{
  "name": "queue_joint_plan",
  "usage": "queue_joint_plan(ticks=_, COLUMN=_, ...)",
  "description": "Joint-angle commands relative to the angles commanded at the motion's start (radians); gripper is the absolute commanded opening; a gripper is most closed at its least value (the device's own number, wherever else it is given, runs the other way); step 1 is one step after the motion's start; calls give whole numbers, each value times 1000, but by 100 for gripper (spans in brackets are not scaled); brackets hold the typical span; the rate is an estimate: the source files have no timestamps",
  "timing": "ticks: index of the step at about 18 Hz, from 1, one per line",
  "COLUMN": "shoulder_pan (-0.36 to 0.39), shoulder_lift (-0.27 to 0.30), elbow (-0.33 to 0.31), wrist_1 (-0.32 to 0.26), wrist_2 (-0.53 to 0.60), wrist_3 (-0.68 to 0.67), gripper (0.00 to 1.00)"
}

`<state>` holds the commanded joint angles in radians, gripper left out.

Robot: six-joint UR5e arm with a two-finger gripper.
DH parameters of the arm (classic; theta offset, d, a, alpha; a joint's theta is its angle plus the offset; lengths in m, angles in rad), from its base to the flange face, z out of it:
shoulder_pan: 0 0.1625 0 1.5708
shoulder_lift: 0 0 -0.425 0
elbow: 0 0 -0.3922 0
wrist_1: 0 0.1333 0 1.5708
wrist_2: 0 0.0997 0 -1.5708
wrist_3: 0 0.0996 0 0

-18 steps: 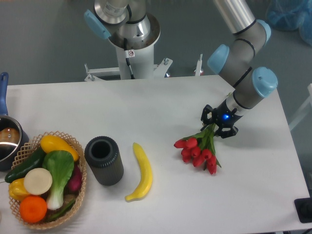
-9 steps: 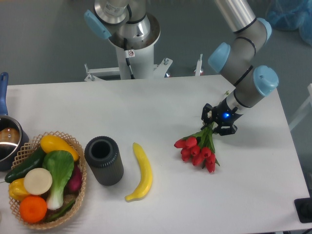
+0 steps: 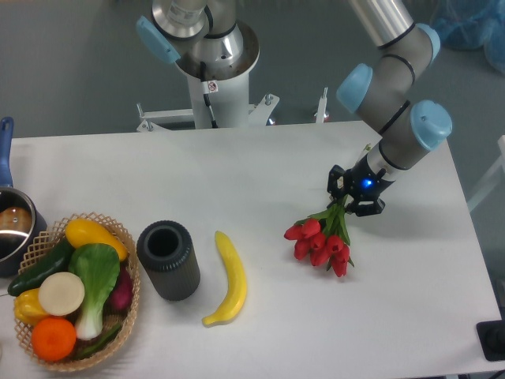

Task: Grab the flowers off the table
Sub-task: 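Lift the gripped tulip bunch up off the table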

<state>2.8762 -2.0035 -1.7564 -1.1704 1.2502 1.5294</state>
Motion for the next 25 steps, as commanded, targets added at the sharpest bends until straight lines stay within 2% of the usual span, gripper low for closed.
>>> queue_joint_plan(ticks=4, shoulder_pan=6, shoulder_lift=63, elbow=5, wrist_1=-15, wrist_2=-46, wrist_3=-24, gripper=34)
queue_joint_plan(ticks=7, shoulder_pan=8, shoulder_lift=117, elbow=23, wrist_1=-15, wrist_2=-96, wrist_3=-99, gripper=34)
queue_joint_plan(ticks=11, shoulder_pan=14, shoulder_lift=172, elbow=35, wrist_1=-14, wrist_2=-268, wrist_3=-156, gripper=34)
queue_joint_plan(ticks=14, shoulder_pan=14, shoulder_lift=195, elbow=43, wrist_1=-2, wrist_2=-385, wrist_3=-267, gripper=34)
queue_joint_plan(ticks=19, shoulder_pan=18, shoulder_lift=229, elbow=72, wrist_1=0, wrist_2=-554, wrist_3=-278, gripper=34)
queue_joint_plan(ticks=22, shoulder_pan=12, shoulder_lift=265, elbow=67, wrist_1=1, wrist_2=-603, wrist_3=-276, gripper=34)
queue_joint_plan(ticks=25, shoulder_pan=0, shoulder_lift=267, elbow=67, wrist_1=8, wrist_2=-711, wrist_3=-270, gripper=34)
